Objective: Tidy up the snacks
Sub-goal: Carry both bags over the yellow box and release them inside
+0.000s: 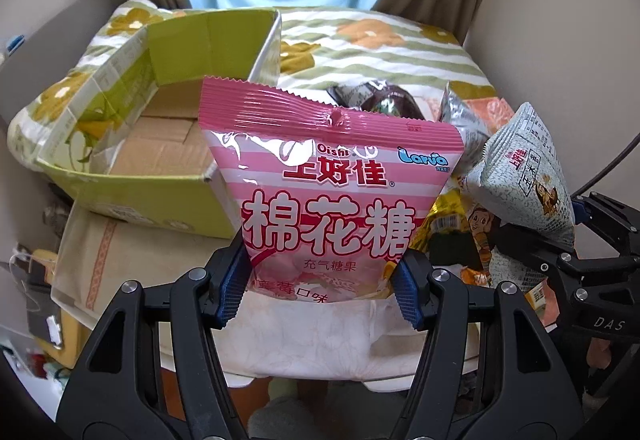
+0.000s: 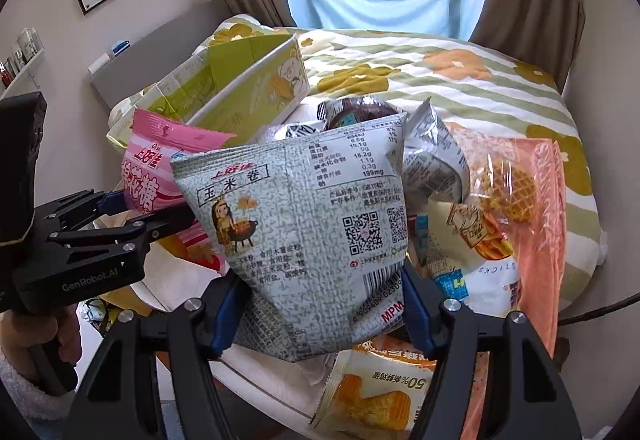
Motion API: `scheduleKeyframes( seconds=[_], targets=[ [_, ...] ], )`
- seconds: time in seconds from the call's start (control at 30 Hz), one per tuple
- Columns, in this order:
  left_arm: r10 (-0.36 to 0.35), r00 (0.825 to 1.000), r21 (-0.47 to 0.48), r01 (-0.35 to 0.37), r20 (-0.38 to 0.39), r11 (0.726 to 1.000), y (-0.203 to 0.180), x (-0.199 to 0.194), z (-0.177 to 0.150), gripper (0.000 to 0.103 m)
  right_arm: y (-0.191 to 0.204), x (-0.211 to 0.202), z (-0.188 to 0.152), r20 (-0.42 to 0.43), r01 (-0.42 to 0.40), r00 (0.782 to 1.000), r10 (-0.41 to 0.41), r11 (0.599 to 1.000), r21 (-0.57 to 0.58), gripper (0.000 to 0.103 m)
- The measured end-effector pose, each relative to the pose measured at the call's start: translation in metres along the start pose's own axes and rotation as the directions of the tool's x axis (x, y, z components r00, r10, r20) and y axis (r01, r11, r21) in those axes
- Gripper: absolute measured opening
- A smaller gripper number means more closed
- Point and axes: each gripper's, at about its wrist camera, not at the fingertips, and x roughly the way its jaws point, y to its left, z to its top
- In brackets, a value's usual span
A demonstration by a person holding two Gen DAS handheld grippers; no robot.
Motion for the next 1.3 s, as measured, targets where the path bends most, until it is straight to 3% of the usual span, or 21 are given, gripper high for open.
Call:
scheduleKeyframes(
  seconds=[0.3, 0.57, 0.8, 0.97, 1.3],
  targets=[
    [-0.006, 0.993, -0.016, 0.008, 0.117, 1.0, 0.055, -0.035, 0.055, 0.059, 0.025, -0.024, 0.057, 0.082, 0.054, 0.995, -0.053, 0.998, -0.015, 0.064],
    [-0.006, 0.992, 0.004, 0.006, 0.126, 1.0, 0.145, -0.029, 0.107, 0.059, 0.082, -0.005, 0.114, 0.145, 0.072, 0.987, -0.073, 0.997, 0.014, 0.064],
    [-0.007, 0.998, 0.006, 0.007, 0.064, 1.0, 0.224, -0.002, 0.139, 0.059, 0.14, 0.037, 0.155, 0.143, 0.071, 0.987, -0.077, 0.996, 0.049, 0.064],
    [-0.025, 0.999, 0.04, 0.027, -0.032, 0.999, 0.261, 0.026, 0.143, 0.059, 0.172, 0.072, 0.17, 0.105, 0.077, 0.99, -0.089, 0.991, 0.111, 0.064],
    [-0.069, 0.989, 0.179, 0.092, -0.131, 0.98, 0.258, 0.064, 0.132, 0.059, 0.196, 0.103, 0.162, 0.0, 0.164, 0.986, -0.169, 0.956, 0.244, 0.064]
  ],
)
